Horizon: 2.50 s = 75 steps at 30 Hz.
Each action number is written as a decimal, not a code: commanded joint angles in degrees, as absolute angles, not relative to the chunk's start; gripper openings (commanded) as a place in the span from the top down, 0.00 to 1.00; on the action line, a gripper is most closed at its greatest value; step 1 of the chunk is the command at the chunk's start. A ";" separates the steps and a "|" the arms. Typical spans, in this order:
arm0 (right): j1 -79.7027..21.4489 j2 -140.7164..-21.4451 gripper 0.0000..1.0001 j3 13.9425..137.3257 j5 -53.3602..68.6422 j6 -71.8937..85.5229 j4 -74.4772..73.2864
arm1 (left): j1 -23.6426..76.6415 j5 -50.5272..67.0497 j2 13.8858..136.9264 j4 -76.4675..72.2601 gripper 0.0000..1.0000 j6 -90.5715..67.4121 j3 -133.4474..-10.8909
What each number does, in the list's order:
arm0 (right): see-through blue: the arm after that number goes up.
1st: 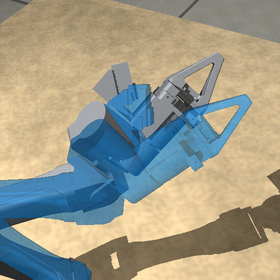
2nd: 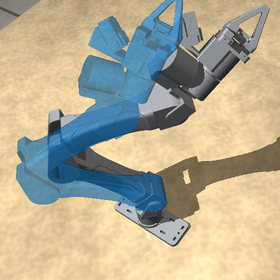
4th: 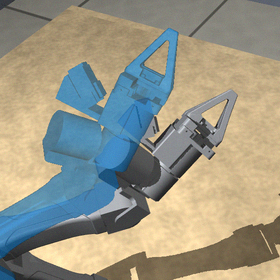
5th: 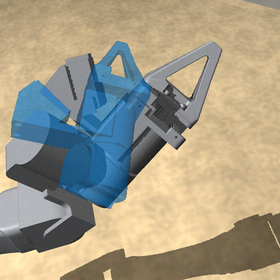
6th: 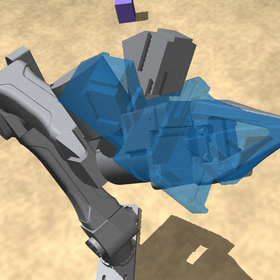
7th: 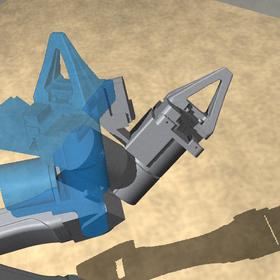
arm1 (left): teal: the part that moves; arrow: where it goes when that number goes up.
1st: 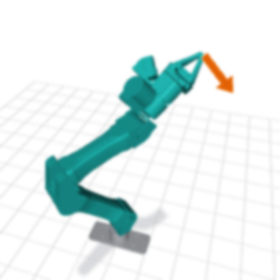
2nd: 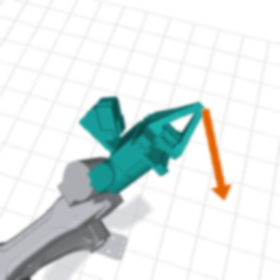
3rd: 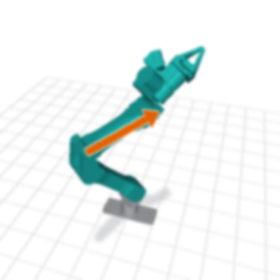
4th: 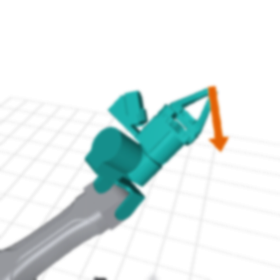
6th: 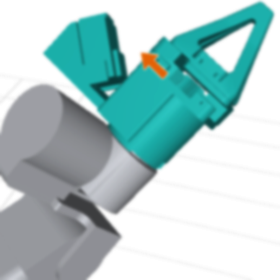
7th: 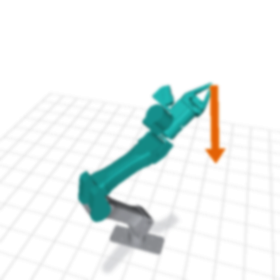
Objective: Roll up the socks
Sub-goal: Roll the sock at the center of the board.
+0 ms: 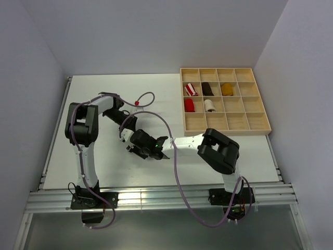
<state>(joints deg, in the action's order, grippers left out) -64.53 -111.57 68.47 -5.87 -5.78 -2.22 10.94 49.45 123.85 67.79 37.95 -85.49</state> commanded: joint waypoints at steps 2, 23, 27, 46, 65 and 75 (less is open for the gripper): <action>-63.37 -113.38 0.82 69.08 -0.97 -4.22 -9.57 | 7.65 51.33 118.92 60.21 0.65 36.39 -85.17; -54.76 -116.45 0.84 79.44 17.04 -2.37 -21.61 | -6.50 47.29 88.45 32.18 0.62 29.08 -64.27; -53.35 -118.03 0.84 82.08 18.98 -2.72 -24.60 | -6.50 48.08 83.42 32.08 0.60 33.74 -61.62; -49.31 -123.40 0.84 88.68 25.57 -1.85 -30.41 | 15.98 35.95 71.54 30.59 0.57 50.45 -45.97; -47.29 -125.42 0.84 89.74 28.91 -1.32 -31.29 | 21.36 35.77 80.42 24.79 0.57 48.69 -45.44; -47.02 -126.04 0.84 89.65 29.62 -0.88 -30.68 | 21.45 36.74 83.05 21.62 0.58 45.62 -44.12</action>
